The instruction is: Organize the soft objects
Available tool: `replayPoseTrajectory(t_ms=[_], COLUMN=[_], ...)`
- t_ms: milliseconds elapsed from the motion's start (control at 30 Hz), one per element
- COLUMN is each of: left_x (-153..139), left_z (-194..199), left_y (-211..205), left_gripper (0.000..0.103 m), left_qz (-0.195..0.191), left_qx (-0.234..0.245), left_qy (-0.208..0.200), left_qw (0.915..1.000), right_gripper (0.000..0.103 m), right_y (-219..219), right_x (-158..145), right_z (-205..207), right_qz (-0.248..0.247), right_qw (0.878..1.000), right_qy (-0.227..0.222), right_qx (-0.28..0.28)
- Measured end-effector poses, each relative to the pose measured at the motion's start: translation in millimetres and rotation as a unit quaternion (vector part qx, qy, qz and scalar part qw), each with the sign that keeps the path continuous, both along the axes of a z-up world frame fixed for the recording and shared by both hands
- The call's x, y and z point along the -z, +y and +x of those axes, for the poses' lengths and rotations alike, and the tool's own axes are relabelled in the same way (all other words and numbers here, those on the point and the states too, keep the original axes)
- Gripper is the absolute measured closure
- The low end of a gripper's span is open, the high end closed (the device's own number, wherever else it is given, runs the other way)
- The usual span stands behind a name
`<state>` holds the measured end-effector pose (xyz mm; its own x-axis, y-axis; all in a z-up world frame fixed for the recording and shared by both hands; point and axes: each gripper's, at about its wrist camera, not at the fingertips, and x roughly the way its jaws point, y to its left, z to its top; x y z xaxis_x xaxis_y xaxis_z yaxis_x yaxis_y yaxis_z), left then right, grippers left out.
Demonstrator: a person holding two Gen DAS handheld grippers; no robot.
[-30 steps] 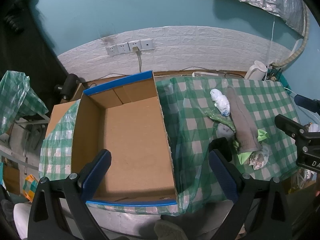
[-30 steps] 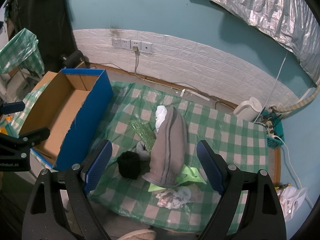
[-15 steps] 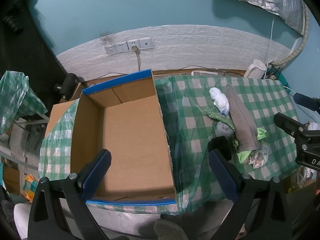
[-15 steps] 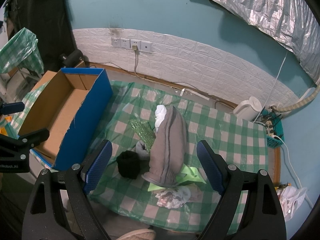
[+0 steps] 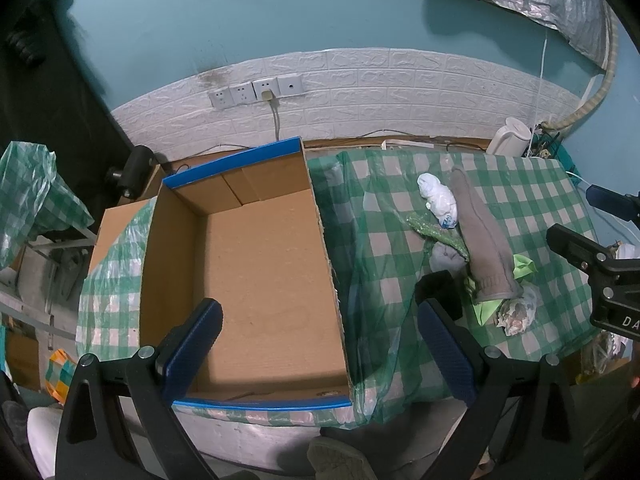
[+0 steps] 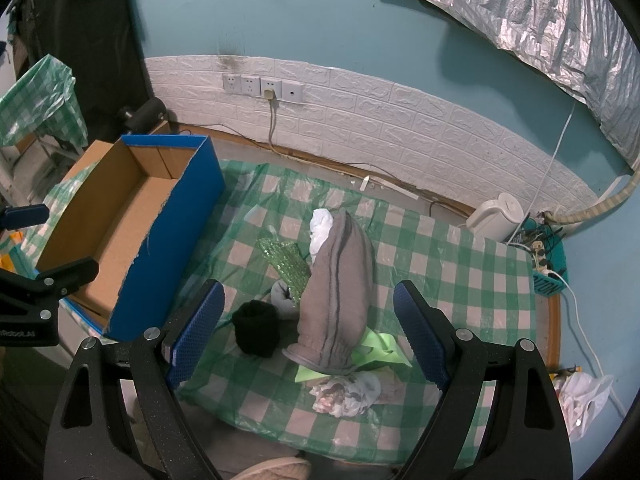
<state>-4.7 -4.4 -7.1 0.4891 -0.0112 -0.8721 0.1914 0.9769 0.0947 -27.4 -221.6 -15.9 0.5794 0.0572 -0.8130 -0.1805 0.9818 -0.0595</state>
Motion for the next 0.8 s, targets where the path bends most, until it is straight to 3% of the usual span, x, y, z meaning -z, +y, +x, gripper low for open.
replayPoseTrajectory(t_ms=[800], left_x=[4], left_z=[6], left_y=[-1], left_gripper=[0.004], left_qz=[-0.020], left_qx=[0.009], left_qy=[0.034], left_qw=[0.9992], right_gripper=[0.018], right_y=[-4], right_x=[2], right_z=[-1], right_qz=[0.001], right_qw=[1.000], right_qy=[0.003], right_qx=[0.001])
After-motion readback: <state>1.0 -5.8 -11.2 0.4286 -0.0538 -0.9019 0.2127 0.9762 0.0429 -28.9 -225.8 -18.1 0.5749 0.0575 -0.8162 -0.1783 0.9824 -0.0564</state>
